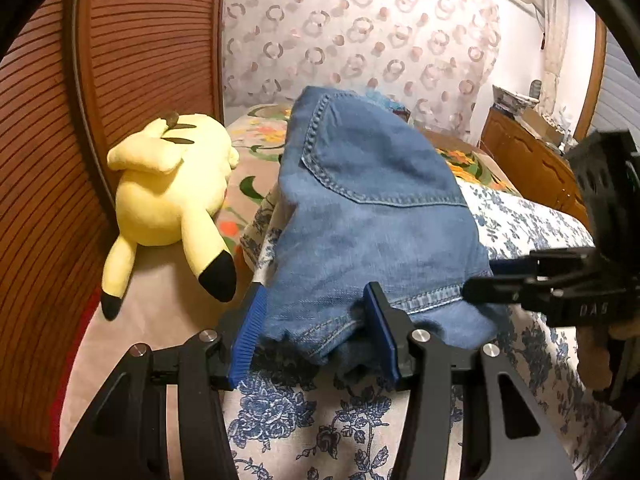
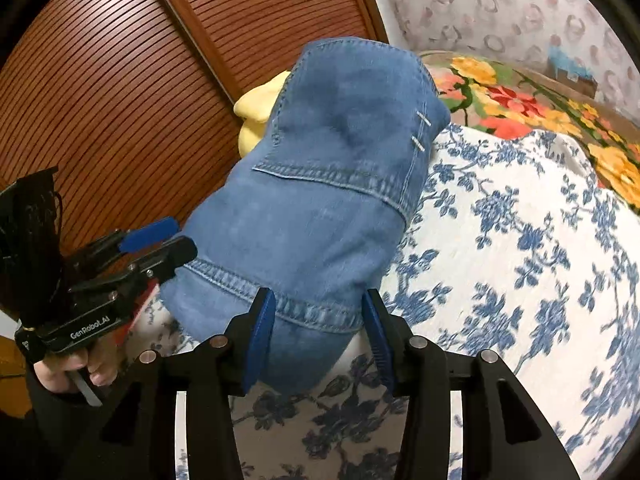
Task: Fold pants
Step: 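Carry the folded jeans with both grippers and set them beside the yellow plush toy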
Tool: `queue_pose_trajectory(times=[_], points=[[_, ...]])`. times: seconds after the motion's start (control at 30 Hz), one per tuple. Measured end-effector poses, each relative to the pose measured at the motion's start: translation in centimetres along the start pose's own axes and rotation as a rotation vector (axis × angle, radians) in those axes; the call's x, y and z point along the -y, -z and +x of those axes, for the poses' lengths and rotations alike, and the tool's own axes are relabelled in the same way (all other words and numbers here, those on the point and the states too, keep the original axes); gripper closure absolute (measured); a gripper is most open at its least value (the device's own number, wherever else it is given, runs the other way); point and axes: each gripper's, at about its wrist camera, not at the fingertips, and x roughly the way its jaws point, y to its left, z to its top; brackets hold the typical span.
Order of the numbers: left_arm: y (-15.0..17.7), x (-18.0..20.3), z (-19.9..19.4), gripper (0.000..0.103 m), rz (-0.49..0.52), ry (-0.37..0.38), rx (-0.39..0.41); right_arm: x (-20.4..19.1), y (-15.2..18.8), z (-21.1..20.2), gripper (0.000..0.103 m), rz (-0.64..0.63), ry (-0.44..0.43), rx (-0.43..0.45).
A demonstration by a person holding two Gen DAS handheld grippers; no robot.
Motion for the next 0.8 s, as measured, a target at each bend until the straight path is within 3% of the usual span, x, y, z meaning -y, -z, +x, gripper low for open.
queue_pose_trajectory(times=[0.33,0.5,0.67,0.8], points=[[-1.1,-0.7,-2.6,0.051,-0.009,-0.023,0.064,-1.8,0.8,0.3,0.062,-0.016,-0.132,-0.015],[-1.0,-0.6,-2.5,0.051,-0.002,-0.019,0.049,-1.4,0.6,0.3,0.062,-0.028,-0.121,-0.007],[-0.5,-0.2,-1.2,0.051,0.024,-0.023,0.008,-0.4,0.0,-3.0,0.062,-0.069,-0.029,0.091],[0.1,-0.3,-0.2,0.051,0.026,-0.031,-0.020,-0.3,-2.7,-3.6,0.062,-0.162,0.037,0.177]])
